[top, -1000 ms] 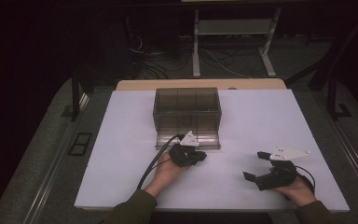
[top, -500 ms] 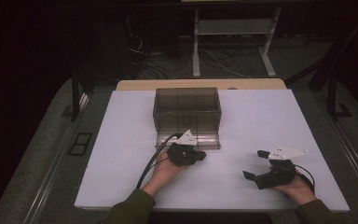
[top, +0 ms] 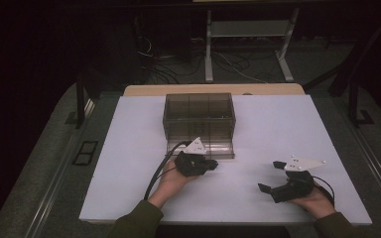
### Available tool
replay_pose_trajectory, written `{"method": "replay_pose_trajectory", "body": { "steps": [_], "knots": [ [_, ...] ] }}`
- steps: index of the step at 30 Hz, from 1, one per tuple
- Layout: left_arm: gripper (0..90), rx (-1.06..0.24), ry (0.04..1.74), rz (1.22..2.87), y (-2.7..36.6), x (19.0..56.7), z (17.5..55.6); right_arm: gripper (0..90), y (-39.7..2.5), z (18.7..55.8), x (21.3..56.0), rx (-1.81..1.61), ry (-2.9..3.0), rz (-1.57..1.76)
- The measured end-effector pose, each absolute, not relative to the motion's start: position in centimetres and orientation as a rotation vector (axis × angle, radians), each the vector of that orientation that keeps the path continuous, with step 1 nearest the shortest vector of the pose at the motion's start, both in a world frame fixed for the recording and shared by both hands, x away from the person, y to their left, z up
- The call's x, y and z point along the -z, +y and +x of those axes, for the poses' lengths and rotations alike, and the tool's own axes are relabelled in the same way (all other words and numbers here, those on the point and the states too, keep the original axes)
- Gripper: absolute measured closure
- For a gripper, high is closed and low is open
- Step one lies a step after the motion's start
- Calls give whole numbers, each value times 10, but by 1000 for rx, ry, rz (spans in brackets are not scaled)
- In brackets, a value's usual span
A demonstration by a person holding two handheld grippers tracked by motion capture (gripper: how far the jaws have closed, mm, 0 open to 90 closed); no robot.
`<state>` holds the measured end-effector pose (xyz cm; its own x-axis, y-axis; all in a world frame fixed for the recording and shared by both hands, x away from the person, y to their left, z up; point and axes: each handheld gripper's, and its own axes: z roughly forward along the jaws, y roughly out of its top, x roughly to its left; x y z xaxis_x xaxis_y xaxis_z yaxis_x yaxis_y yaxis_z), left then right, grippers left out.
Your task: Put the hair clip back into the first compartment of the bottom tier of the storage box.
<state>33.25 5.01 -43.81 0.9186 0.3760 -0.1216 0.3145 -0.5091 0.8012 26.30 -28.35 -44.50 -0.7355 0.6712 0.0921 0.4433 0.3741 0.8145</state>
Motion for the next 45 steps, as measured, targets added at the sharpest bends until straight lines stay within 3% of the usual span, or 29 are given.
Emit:
{"method": "replay_pose_trajectory", "body": {
  "steps": [45],
  "knots": [
    [834, -168, 556, 2086, 99, 416, 338, 4, -283, 261, 446, -1283, 2380, 999]
  ]
}}
